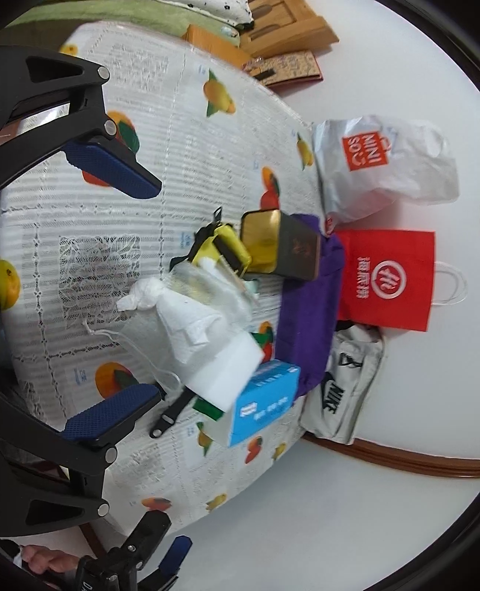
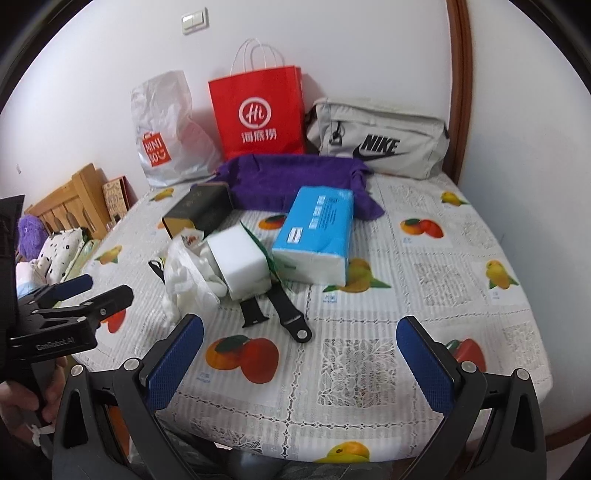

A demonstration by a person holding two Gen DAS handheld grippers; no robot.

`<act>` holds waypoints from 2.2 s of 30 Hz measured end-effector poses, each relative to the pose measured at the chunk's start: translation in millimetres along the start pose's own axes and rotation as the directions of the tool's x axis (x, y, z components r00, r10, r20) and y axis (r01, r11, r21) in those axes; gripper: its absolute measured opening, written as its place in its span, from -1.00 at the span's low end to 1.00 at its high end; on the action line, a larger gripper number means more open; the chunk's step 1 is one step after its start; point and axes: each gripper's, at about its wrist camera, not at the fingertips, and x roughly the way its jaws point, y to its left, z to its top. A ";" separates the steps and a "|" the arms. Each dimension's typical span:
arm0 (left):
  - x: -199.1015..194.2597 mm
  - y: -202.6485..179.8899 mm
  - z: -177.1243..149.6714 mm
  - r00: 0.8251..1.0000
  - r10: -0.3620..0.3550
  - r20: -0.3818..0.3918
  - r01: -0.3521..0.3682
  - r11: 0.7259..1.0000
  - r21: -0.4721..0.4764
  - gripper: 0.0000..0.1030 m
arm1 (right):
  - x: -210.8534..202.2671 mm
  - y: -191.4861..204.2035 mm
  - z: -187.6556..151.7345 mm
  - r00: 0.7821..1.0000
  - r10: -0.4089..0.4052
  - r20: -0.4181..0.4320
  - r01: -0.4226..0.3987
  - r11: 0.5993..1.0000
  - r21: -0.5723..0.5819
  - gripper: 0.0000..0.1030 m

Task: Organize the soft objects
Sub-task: 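Reach the left gripper to the crumpled white wipe and close on it, then lift the white wipe with the left gripper while the right gripper approaches the white sponge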

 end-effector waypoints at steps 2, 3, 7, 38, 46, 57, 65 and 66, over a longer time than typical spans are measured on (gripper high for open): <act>9.6 0.0 -2.5 1.000 0.002 -0.009 -0.001 1.000 0.015 0.84 | 10.1 -0.1 -2.4 1.000 0.002 -0.019 -0.002 1.000 0.000 1.00; 14.3 -0.1 -3.5 1.000 0.006 -0.013 -0.006 1.000 0.021 0.79 | 13.3 -0.1 -3.1 1.000 0.004 -0.024 -0.004 1.000 0.000 1.00; 31.5 3.1 -6.3 1.000 -0.001 -0.026 0.002 0.999 0.034 0.62 | 26.5 -2.5 -4.9 0.999 0.021 -0.026 -0.021 1.000 0.002 1.00; 51.2 37.7 1.7 0.997 -0.069 -0.036 0.069 0.998 -0.002 -0.57 | 87.2 1.6 4.9 0.990 0.114 -0.077 -0.114 0.993 -0.001 0.94; 57.8 51.1 -0.2 0.997 -0.060 -0.053 0.058 0.997 -0.046 -0.57 | 103.4 15.8 19.8 0.977 0.202 -0.062 -0.204 0.979 -0.023 0.68; 69.7 52.5 1.0 0.992 -0.104 -0.071 0.099 0.992 -0.072 -0.57 | 119.0 35.9 26.0 0.960 0.266 -0.088 -0.273 0.959 -0.075 0.45; 73.0 60.1 -0.5 0.991 -0.110 -0.082 0.102 0.990 -0.097 -0.57 | 125.0 50.7 32.3 0.961 0.260 -0.091 -0.269 0.956 -0.117 0.35; 73.3 60.8 -0.8 0.990 -0.112 -0.082 0.104 0.990 -0.100 -0.57 | 125.3 52.4 33.7 0.963 0.254 -0.086 -0.263 0.957 -0.126 0.35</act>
